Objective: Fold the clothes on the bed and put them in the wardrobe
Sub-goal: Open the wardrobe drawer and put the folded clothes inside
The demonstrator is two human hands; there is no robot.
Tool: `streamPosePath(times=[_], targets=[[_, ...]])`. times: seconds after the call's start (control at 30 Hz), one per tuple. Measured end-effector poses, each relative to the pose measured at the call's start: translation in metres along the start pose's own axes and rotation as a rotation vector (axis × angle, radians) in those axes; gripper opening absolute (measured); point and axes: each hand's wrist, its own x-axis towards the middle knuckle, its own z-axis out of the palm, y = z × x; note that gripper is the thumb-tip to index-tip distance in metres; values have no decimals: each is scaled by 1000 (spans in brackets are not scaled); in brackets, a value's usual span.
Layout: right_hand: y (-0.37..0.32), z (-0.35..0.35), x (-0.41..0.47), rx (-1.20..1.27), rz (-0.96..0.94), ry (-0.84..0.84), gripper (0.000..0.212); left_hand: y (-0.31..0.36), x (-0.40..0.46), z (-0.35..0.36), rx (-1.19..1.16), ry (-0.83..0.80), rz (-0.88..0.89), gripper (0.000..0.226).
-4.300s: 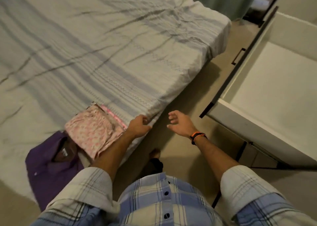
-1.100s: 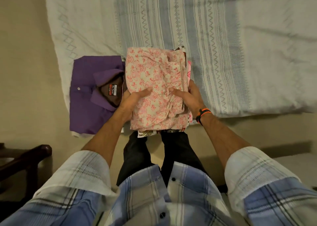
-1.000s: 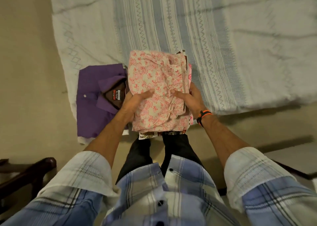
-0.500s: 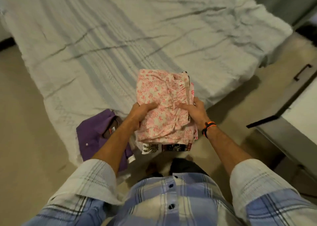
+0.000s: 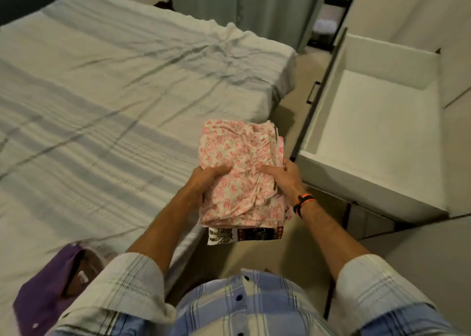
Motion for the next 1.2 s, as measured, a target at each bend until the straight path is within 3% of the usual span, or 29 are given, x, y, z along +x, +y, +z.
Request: streamPosePath(times=[0.33, 0.4, 0.5, 0.7, 0.83, 0.93, 1.07, 1.13, 1.2], targets=[[-10, -132, 21, 106, 42, 196, 67, 29, 60, 139, 137, -165, -29, 54], [-11, -150, 32, 107, 41, 250, 60, 39, 81, 159, 173, -210, -48, 62], [-13, -173, 52, 100, 41, 330, 67, 53, 115, 186, 232, -272, -75, 79], [-32, -217, 106, 140, 57, 459, 48, 96, 184, 242, 280, -343, -122, 98], [-47, -236, 128, 143, 90, 525, 50, 120, 211, 270, 327, -395, -157, 74], [-53, -251, 146, 135, 104, 542, 78, 132, 233, 291, 350, -430, -161, 50], [-30, -281, 171, 159, 134, 577, 116, 139, 250, 314, 370, -470, -196, 46], [-38, -289, 176, 168, 153, 583, 112, 141, 262, 325, 369, -465, -216, 52], [-51, -293, 181, 168, 160, 582, 89, 140, 272, 336, 372, -464, -244, 58]])
